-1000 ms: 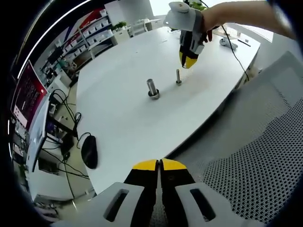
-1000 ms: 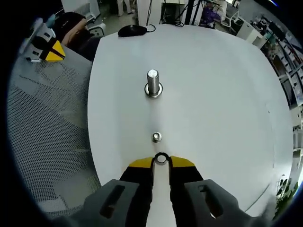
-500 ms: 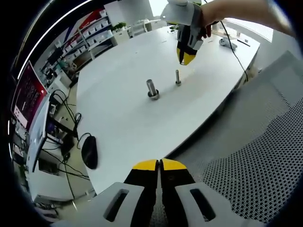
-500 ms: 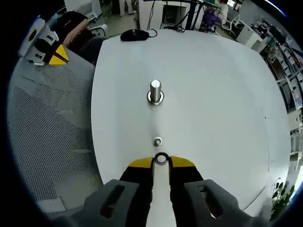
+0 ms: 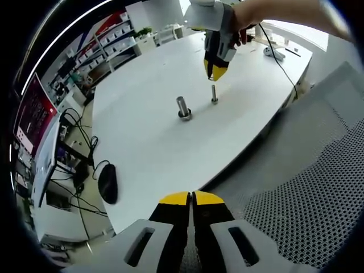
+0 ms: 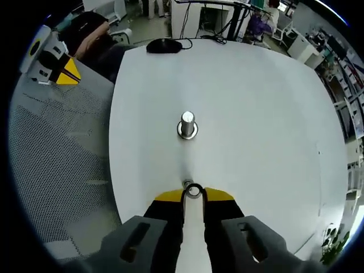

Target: Place the washer onto the threaded stud by aligning its center hole with the stud, sliding it down to the base, and recovering from edge contact or off-axis alignment until the washer reaches the visible bottom stop.

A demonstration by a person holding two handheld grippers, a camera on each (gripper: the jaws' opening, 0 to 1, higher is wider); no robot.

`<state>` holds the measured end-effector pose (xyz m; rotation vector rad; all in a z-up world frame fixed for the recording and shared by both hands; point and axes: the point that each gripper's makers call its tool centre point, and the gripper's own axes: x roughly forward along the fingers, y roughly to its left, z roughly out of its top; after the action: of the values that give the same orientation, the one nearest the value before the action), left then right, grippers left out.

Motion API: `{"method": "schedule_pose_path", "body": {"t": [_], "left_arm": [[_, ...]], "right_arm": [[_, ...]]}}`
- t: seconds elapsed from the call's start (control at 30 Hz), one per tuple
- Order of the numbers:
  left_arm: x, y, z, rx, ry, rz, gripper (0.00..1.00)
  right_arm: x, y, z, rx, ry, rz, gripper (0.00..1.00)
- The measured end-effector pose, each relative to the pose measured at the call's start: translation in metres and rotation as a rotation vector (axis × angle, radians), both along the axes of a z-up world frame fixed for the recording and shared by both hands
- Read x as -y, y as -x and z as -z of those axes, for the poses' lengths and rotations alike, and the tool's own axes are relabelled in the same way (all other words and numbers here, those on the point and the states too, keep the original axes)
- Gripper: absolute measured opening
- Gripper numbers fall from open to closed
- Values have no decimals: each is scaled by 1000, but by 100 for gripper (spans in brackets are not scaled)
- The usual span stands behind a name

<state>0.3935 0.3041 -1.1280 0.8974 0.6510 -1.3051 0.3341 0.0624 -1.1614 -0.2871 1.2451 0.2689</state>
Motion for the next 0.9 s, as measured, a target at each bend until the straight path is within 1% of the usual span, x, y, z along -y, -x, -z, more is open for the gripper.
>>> {"method": "schedule_pose_path", "body": {"t": [0.3, 0.43, 0.73, 0.9], "left_arm": [[0, 0, 0, 1, 1, -1, 0], [0, 0, 0, 1, 1, -1, 0], [-1, 0, -1, 1, 2, -3, 0], [-1, 0, 0, 1, 1, -3, 0]], "right_arm": [[-3, 0, 1, 2, -11, 3, 14], [-9, 1, 0, 4, -16, 0, 14], [-8, 0, 2, 8, -15, 4, 14], [-7, 2, 3, -2, -9, -2, 14]]}}
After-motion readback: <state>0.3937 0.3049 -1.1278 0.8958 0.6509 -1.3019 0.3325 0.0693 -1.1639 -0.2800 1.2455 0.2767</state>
